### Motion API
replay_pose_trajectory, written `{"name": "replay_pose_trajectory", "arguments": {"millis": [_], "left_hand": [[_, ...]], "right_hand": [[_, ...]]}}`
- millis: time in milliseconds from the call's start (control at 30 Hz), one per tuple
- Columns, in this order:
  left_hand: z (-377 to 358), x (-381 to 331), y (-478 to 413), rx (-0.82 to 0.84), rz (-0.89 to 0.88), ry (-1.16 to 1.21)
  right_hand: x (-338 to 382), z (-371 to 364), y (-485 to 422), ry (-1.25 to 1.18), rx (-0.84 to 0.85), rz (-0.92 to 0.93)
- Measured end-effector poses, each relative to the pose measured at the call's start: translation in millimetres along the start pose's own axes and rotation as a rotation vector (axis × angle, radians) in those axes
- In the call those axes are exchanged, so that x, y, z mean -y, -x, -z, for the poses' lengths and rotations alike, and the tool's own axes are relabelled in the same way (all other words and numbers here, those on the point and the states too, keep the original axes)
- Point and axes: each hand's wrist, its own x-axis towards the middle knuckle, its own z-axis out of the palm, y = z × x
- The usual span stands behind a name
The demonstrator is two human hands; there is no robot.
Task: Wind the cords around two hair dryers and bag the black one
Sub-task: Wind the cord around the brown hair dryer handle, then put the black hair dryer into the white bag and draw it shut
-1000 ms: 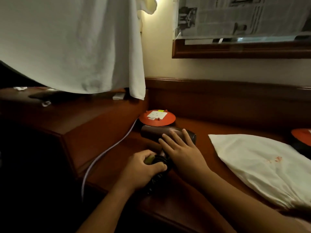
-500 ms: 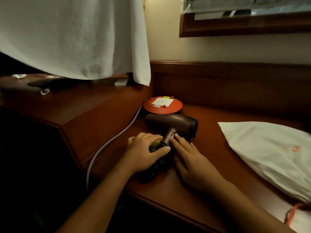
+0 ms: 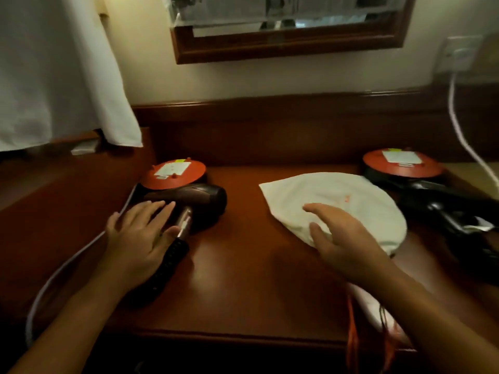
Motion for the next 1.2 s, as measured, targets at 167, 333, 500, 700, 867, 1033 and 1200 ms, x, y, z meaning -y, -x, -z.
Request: {"name": "replay_pose_trajectory", "arguments": {"millis": [167,333,500,700,867,1033,1200], "left_hand": [[4,-96,-10,-0.284,-0.294,0.194],[-37,-197,-24,0.032,-0.407,0.566],[-77,-214,-70,0.237,-0.352,0.621],[-113,-203,-119,0.194,-0.218,0.613],[-125,-192,-138,0.181,-0.223,0.611],[-124,-188,-140,0.208,-0.275,0.504],[-120,-186,-137,0.149,-0.201,0.427]], "right_hand": [[-61,42,19,0.228,0.041,-0.3],[-61,16,9,0.108,0.062,-0.242],[-58,-16,-47,-0.003,0.025,-0.207],[-77,-37,-95,0.015,0.053,-0.15],[-86,-41,-100,0.044,0.045,-0.116],[-88,-42,-103,0.157,0.044,-0.096],[-85,-35,-99,0.289,0.019,-0.107]]}}
